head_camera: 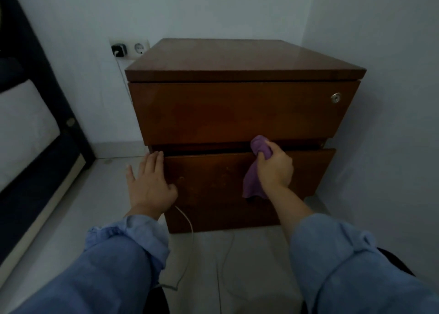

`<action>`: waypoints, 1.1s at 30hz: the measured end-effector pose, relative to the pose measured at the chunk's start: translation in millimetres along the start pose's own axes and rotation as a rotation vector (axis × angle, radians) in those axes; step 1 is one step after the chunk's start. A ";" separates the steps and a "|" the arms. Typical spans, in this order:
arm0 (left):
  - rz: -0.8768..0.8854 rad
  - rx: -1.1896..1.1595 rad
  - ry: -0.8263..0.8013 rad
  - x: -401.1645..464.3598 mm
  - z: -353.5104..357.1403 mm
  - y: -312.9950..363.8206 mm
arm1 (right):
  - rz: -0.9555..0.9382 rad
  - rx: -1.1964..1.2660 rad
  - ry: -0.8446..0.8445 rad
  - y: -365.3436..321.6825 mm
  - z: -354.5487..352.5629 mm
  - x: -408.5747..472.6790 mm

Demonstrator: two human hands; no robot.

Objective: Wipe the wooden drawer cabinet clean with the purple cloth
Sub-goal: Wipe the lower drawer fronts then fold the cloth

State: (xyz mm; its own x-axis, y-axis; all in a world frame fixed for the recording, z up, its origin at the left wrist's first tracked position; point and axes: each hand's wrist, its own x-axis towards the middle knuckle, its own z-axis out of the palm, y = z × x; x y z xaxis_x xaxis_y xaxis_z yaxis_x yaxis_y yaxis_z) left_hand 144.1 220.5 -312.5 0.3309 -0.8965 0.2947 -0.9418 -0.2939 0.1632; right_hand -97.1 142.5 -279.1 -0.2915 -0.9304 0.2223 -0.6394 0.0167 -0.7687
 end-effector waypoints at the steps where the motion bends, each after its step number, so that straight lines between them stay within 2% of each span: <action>1: 0.007 -0.015 0.007 -0.2 1.4 -3.2 | 0.003 -0.007 0.004 -0.6 6.4 -3.9; 4: 0.025 -0.021 0.017 -2.1 4.6 -6.6 | -0.032 0.042 0.005 -8.3 26.9 -21.7; 9: -0.003 -0.136 0.013 -4.5 14.5 -8.1 | -0.164 0.127 -0.145 -36.2 65.8 -56.2; 11: -0.132 -0.295 0.036 -5.3 19.3 -11.3 | -0.182 0.118 -0.164 -44.6 76.1 -62.8; 13: -0.232 -0.578 0.061 -3.8 21.5 -17.4 | -0.185 0.117 -0.161 -45.7 80.0 -64.0; 15: -0.236 -0.860 0.043 -3.2 18.3 -19.5 | -0.196 0.118 -0.157 -42.7 78.8 -62.8; 19: -0.309 -1.156 0.017 -0.7 6.7 -24.4 | -0.257 0.118 -0.199 -50.1 84.8 -70.1; 24: -0.414 -1.282 -0.020 3.3 -1.6 -28.5 | -0.363 0.059 -0.316 -85.8 105.2 -84.4; 27: -0.457 -1.389 -0.093 5.9 -0.5 -34.1 | -0.376 0.018 -0.440 -108.1 121.8 -90.4; 30: -0.481 -1.327 -0.144 -1.0 -3.5 -37.1 | -0.479 0.086 -0.577 -118.4 126.0 -94.0; 33: -0.477 -1.235 -0.163 -9.1 -8.0 -37.3 | -0.645 0.131 -0.509 -104.9 109.0 -100.3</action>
State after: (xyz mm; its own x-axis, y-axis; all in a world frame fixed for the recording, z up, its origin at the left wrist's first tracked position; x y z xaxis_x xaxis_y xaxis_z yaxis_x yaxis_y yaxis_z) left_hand 176.6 242.3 -313.8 0.5186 -0.8450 -0.1302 -0.0368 -0.1742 0.9840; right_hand 76.7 194.2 -286.2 0.4813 -0.7952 0.3688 -0.4740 -0.5900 -0.6536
